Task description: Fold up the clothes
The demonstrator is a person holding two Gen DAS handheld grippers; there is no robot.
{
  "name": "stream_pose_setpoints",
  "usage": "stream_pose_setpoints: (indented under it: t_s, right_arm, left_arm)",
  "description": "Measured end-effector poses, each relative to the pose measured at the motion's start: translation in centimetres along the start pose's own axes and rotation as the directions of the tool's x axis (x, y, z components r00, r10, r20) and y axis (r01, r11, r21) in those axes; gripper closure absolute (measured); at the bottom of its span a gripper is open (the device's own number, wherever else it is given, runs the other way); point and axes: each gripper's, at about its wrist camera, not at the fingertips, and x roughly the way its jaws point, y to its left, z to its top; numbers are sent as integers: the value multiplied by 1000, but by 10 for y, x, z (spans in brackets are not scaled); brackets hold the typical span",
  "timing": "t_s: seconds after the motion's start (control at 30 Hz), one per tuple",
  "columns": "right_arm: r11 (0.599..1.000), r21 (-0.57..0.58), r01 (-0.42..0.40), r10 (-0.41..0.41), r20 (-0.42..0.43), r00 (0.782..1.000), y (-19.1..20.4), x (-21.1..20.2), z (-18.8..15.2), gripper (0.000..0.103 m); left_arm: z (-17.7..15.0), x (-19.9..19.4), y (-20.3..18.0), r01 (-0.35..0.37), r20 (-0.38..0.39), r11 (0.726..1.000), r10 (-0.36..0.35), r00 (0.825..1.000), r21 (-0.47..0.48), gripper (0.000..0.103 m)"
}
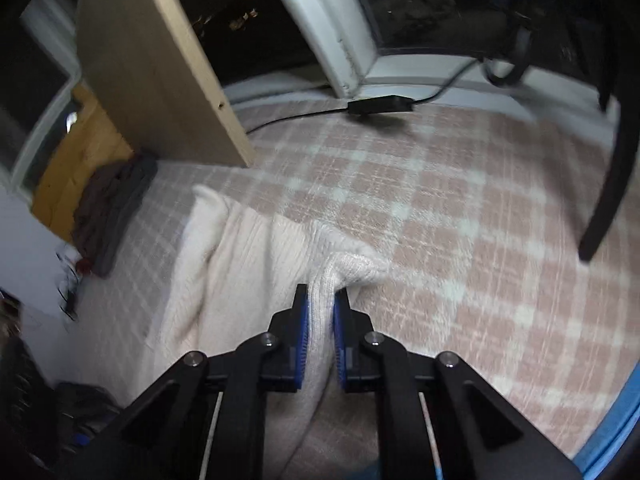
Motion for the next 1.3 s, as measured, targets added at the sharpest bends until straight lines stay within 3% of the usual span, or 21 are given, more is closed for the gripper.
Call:
stream_pose_setpoints:
  t_s: [0.07, 0.1, 0.2, 0.3, 0.43, 0.57, 0.63, 0.7, 0.73, 0.77, 0.83, 0.9, 0.97, 1.03, 1.07, 1.13, 1.23, 1.3]
  right_arm:
    - [998, -32, 59, -59, -21, 998, 4, 1, 0, 83]
    - [995, -37, 94, -94, -2, 996, 4, -5, -1, 74]
    - [972, -7, 236, -233, 135, 963, 9, -35, -4, 71]
    - [980, -54, 190, -179, 172, 969, 22, -50, 0, 68]
    - [966, -130, 223, -205, 138, 969, 32, -22, 17, 64]
    - [951, -184, 247, -240, 62, 969, 33, 18, 27, 59]
    - [936, -216, 279, -278, 37, 960, 32, 31, 26, 52]
    - [945, -217, 247, -243, 43, 969, 30, 32, 25, 51]
    - [948, -221, 231, -227, 44, 973, 30, 32, 25, 54]
    - [944, -237, 230, -225, 51, 973, 31, 33, 24, 61]
    - [942, -253, 221, -216, 49, 975, 33, 32, 24, 94]
    - [939, -258, 229, -224, 47, 973, 34, 29, 24, 94]
    - [922, -243, 302, -293, 72, 953, 29, 26, 24, 94]
    - [926, -238, 291, -286, 58, 957, 25, 28, 24, 90]
    - [928, -241, 286, -279, 62, 958, 25, 25, 25, 86]
    - [929, -245, 277, -265, 81, 961, 28, 17, 26, 67]
    - [937, -233, 260, -241, 108, 965, 32, 6, 29, 66]
    - [954, -235, 186, -163, 114, 980, 39, 2, 33, 66]
  left_arm:
    - [-5, -19, 4, -4, 24, 1000, 4, 1000, -11, 73]
    - [-8, -29, 7, -5, 34, 1000, 6, 999, -17, 73]
    - [-18, -52, 22, -7, 54, 999, 9, 998, -37, 70]
    - [-17, -47, 45, -72, 36, 996, 74, 997, -61, 70]
    - [5, -19, 81, -121, 2, 984, 122, 992, -127, 70]
    - [28, 19, 98, -60, -51, 978, 51, 997, -199, 67]
    - [35, 27, 96, -59, -53, 982, 50, 997, -178, 61]
    - [41, 33, 94, -44, -53, 985, 36, 998, -165, 62]
    - [42, 34, 93, -37, -50, 987, 29, 998, -159, 69]
    - [44, 36, 91, -31, -48, 988, 24, 999, -151, 86]
    - [46, 38, 85, -40, -49, 992, 34, 998, -122, 91]
    - [48, 28, 80, -102, -39, 989, 99, 994, -105, 92]
    - [49, 19, 75, -167, -23, 982, 166, 986, -90, 93]
    - [47, 19, 77, -228, -16, 970, 227, 974, -81, 93]
    - [46, 22, 79, -236, -27, 968, 235, 972, -82, 93]
    - [48, 30, 88, -188, -64, 975, 181, 981, -116, 87]
    - [56, 21, 95, -202, -19, 967, 202, 979, -155, 67]
    - [63, 13, 98, -184, 24, 967, 191, 981, -177, 63]
